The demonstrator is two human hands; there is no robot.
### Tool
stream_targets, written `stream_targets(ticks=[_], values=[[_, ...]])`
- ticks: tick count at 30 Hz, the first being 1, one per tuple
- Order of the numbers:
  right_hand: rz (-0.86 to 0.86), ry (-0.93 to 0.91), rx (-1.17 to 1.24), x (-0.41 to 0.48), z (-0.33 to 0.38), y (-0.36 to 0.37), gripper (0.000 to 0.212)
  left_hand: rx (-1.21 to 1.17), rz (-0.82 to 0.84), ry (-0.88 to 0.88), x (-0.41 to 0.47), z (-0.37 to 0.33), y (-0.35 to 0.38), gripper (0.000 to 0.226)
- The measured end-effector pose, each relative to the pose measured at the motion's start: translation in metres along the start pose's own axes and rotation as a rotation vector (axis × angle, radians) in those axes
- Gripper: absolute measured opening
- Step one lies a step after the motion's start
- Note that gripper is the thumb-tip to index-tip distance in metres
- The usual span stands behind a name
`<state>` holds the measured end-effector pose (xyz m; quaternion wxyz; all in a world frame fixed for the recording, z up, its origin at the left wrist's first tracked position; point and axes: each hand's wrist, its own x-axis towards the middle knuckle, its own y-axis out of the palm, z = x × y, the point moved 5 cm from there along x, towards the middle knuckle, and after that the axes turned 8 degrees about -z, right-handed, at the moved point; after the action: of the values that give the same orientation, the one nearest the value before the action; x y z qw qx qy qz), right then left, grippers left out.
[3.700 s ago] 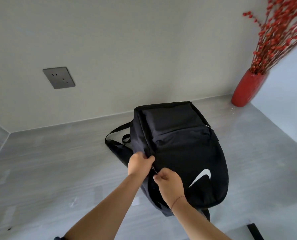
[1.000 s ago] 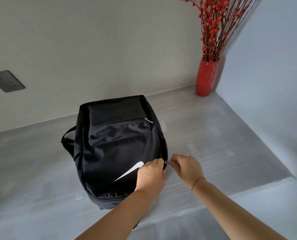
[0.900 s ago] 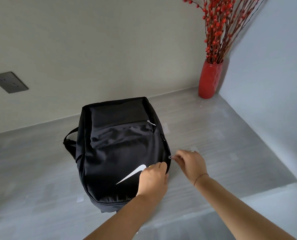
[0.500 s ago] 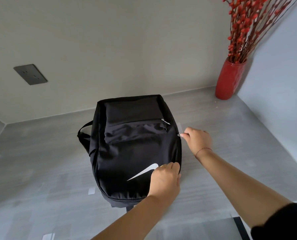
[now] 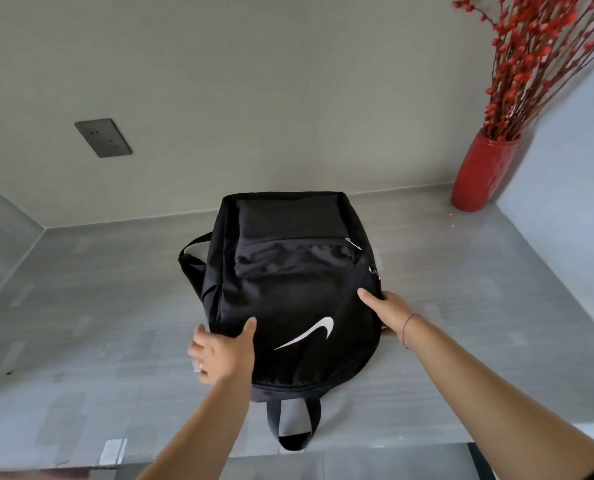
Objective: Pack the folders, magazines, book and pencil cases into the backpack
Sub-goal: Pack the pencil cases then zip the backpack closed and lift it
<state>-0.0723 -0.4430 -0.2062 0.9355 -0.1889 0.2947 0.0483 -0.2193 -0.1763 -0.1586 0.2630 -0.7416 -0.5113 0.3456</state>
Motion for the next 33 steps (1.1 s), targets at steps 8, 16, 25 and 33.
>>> stream_targets(ticks=[8,16,25,33], values=[[-0.044,0.026,0.13,-0.029,0.015,0.012,0.027,-0.397,0.437,-0.323,0.011,0.045,0.012,0.033],[0.14,0.002,0.263,-0.085,0.099,0.042,0.018,-0.401,0.376,0.092,0.093,-0.068,-0.086,0.018],[0.162,-0.019,0.457,-0.129,0.206,0.087,0.016,-0.657,0.589,0.153,0.146,-0.27,-0.137,0.017],[0.165,0.027,0.586,-0.129,0.223,0.127,0.022,-0.562,0.852,0.309,0.118,-0.369,-0.094,0.022]])
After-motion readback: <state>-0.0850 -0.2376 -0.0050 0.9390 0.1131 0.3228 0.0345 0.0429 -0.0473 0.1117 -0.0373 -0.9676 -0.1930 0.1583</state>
